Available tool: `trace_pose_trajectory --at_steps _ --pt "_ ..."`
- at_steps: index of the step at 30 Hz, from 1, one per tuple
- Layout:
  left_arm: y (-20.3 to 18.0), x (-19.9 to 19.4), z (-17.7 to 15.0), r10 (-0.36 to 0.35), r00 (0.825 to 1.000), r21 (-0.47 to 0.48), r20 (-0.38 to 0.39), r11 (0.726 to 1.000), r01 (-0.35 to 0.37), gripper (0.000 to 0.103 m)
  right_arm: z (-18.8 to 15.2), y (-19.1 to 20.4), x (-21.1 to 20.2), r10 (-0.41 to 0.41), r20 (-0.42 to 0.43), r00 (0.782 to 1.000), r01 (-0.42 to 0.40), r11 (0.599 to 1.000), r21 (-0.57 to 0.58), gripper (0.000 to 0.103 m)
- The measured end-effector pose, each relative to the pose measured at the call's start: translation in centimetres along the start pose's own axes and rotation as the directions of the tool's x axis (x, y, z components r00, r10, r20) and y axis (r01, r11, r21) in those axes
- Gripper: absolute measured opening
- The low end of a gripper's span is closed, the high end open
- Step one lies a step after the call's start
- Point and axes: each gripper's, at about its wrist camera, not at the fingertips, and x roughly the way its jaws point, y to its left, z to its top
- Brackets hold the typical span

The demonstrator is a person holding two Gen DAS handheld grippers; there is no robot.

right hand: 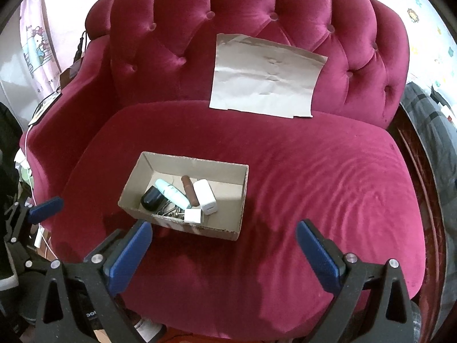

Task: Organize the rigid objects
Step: 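Lower the box onto the seat with the left gripper and release it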

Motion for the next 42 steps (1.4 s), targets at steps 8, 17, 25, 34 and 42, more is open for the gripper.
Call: trace_pose_trajectory --at_steps 8,17,25,34,42 --pt "-0.25 -0.36 0.02 0.0 1.0 -0.009 0.003 1.0 0.0 0.103 -0.25 0.17 -0.3 0.001 0.002 1.0 -0.001 1.0 0.001 0.103" --pt "-0.25 -0.38 0.02 -0.004 1.0 -0.006 0.0 1.0 0.004 0.103 -0.29 0.39 -0.24 -0.006 0.003 1.0 0.006 1.0 0.002 0.103" --pt "-0.21 -0.43 -0.05 -0.002 1.0 -0.01 0.004 1.0 0.002 0.103 -0.26 0.24 -0.35 -0.003 0.002 1.0 0.003 1.0 0.008 0.103" --pt "-0.1 -0.44 -0.07 -0.001 1.0 -0.012 0.004 1.0 0.001 0.103 -0.41 0.11 -0.44 -0.006 0.005 1.0 0.006 1.0 0.006 0.103" --pt "-0.02 -0.46 -0.14 0.0 1.0 -0.013 0.004 1.0 0.0 0.103 -0.48 0.17 -0.47 -0.007 0.007 1.0 0.007 1.0 0.006 0.103"
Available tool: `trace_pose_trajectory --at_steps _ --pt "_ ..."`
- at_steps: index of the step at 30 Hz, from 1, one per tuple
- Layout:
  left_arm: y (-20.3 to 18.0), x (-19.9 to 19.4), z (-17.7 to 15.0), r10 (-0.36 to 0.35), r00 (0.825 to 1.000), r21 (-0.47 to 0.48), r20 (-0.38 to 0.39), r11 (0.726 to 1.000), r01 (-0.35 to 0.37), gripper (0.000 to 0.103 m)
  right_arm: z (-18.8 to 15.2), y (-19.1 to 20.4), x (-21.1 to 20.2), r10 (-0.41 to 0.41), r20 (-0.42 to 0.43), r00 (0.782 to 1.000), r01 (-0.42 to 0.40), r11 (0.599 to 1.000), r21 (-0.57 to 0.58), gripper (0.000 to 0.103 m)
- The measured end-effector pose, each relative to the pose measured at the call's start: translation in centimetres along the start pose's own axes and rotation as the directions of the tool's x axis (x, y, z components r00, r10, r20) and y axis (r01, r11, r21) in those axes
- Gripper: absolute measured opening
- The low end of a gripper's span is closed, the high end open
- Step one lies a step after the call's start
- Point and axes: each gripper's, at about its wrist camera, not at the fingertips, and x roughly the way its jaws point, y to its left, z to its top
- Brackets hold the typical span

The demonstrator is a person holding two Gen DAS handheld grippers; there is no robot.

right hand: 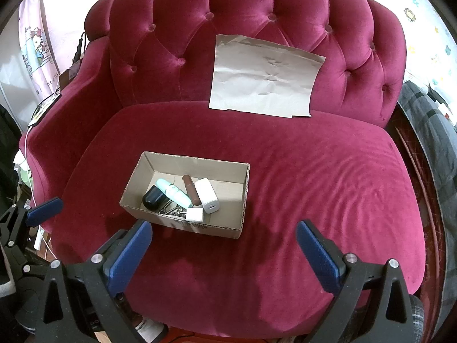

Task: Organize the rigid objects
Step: 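Lower the box onto the seat with the left gripper and release it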

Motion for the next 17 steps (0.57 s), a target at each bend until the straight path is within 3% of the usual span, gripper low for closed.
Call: trace_pose_trajectory --at_steps 17 --pt "0.32 0.18 0.21 -0.002 1.0 -0.014 -0.001 1.0 0.002 0.103 0.26 0.05 0.03 0.006 -0.006 1.0 -0.006 1.0 0.004 0.103"
